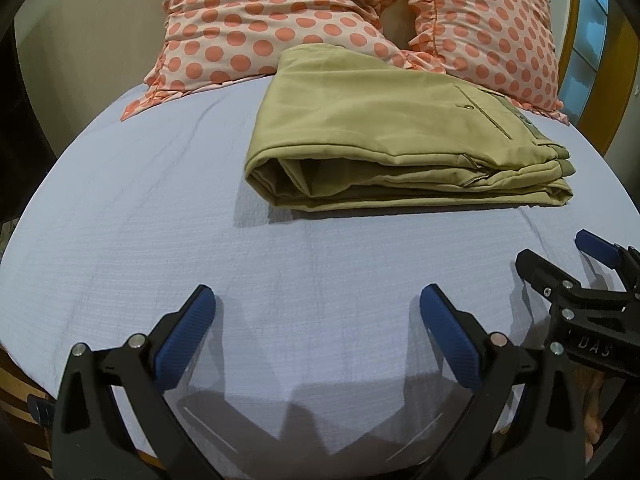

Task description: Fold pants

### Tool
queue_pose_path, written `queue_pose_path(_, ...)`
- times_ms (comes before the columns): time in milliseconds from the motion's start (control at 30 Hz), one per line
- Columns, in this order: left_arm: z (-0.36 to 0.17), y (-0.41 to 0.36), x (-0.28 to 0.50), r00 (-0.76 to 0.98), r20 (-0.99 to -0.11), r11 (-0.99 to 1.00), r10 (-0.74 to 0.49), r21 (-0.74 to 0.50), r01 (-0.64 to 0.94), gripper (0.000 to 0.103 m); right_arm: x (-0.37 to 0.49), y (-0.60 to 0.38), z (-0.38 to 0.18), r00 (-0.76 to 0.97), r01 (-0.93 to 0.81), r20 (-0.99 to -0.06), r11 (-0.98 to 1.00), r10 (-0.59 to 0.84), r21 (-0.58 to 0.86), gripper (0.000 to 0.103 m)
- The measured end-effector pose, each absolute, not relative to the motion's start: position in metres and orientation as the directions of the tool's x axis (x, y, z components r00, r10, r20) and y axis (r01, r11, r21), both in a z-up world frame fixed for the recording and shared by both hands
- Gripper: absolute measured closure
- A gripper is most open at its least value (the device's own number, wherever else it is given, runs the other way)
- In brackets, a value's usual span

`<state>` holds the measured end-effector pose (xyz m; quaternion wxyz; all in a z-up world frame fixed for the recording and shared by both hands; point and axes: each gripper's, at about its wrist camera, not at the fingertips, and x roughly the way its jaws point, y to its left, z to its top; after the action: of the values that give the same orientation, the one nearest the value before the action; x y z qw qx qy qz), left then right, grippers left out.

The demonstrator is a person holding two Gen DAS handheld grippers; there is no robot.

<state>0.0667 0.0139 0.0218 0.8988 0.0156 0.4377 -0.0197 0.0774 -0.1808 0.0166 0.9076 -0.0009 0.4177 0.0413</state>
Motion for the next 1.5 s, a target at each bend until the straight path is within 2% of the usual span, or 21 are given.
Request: queue_pose_path(1500, 0.0204, 0.0111, 0.0721, 0.586, -0.81, 0.999, -0.017, 0.015, 0.049, 0.002, 0.0785, -0.183, 0.0175, 0.646, -0.07, -0.76, 0.997, 0.072, 0.034, 0.001)
